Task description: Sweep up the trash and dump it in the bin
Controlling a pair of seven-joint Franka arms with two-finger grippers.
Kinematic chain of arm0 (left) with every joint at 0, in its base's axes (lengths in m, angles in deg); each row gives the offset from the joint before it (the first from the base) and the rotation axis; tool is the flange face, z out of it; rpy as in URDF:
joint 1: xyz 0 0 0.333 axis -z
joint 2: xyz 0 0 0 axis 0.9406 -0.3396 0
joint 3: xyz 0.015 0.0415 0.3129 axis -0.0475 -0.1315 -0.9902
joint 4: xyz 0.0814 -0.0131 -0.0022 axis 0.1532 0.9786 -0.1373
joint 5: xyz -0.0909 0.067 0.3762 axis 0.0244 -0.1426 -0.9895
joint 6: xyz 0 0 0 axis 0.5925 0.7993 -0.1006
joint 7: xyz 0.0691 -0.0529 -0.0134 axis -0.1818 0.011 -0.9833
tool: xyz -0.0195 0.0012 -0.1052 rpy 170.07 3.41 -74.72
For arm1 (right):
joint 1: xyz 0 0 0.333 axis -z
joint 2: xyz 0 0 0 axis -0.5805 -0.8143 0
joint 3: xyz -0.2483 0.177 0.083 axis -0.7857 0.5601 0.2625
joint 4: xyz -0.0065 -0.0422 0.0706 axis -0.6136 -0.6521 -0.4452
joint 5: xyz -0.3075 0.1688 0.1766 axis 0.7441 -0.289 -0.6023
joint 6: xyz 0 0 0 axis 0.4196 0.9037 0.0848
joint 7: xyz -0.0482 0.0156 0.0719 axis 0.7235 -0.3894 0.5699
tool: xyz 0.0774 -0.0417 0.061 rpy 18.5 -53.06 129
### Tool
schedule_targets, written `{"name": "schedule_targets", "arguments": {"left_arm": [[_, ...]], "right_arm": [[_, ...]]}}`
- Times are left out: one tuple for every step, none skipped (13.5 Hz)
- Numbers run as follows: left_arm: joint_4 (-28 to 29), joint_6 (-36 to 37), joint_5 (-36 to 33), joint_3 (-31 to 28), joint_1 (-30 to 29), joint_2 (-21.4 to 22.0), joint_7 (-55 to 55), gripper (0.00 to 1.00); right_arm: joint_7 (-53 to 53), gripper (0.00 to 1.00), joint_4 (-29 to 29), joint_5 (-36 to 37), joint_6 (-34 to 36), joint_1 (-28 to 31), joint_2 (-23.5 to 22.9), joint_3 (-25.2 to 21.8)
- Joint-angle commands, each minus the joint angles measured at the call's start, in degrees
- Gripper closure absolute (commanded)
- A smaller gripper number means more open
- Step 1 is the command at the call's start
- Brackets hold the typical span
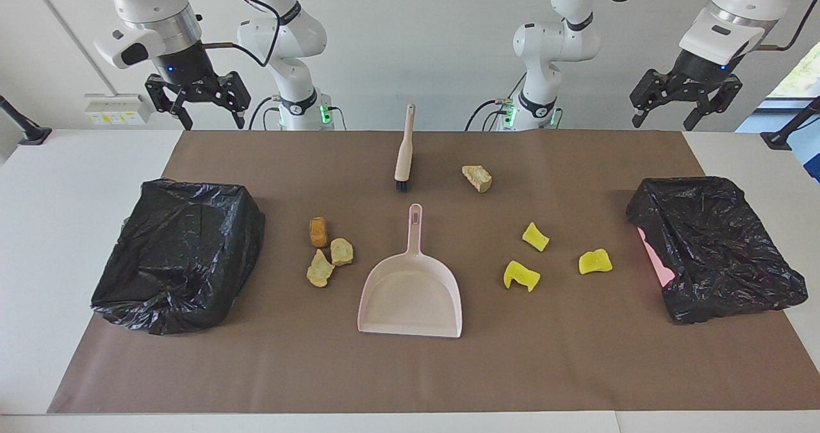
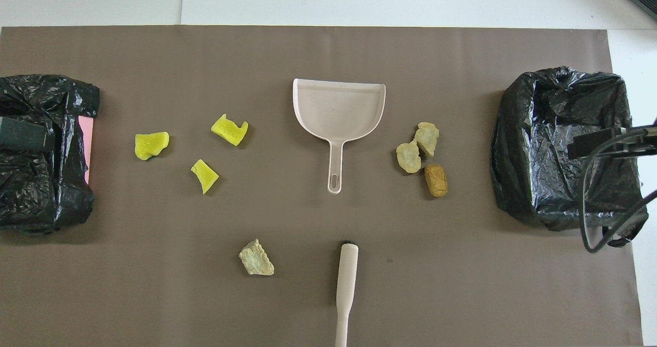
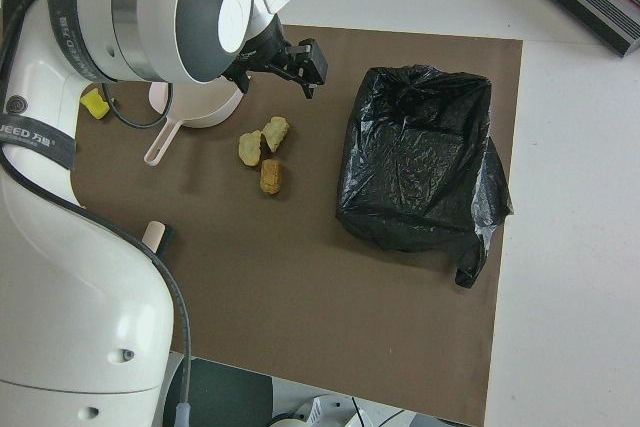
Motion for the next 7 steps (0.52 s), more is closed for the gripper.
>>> {"name": "schedule_targets", "arguments": {"left_arm": [[-0.1, 0.8, -0.8, 0.4, -0.7, 0.5, 0.8, 0.0], [-0.1, 1.0, -0.8, 0.4, -0.7, 0.5, 0.8, 0.0], [-0.1, 1.0, -0.8, 0.4, -0.7, 0.5, 0.8, 0.0], [-0.1, 1.1, -0.8, 0.4, -0.8, 0.5, 0.5, 0.0], [-0.1, 1.2, -0.8, 0.4, -0.8, 0.5, 0.4, 0.0], [-0.1, 1.2, -0.8, 0.4, -0.7, 0.5, 0.3, 0.0], [-0.1, 1.2, -0.8, 0.4, -0.7, 0.5, 0.3, 0.0]], "right_arm": [[-1.1, 0.0, -1.0, -0.1, 1.0, 0.6, 1.1, 0.3], [-1.2, 0.0, -1.0, -0.1, 1.0, 0.7, 1.1, 0.2], [-1.1, 0.0, -1.0, -0.1, 1.0, 0.7, 1.1, 0.2], [-1.2, 0.0, -1.0, 0.3, 1.0, 0.6, 1.1, 0.3], [-1.2, 0.0, -1.0, 0.3, 1.0, 0.7, 1.2, 0.3], [-1.3, 0.0, -1.4, 0.3, 0.2, 0.7, 1.4, 0.2], [-1.2, 0.0, -1.5, 0.3, 0.0, 0.6, 1.4, 0.3]]}}
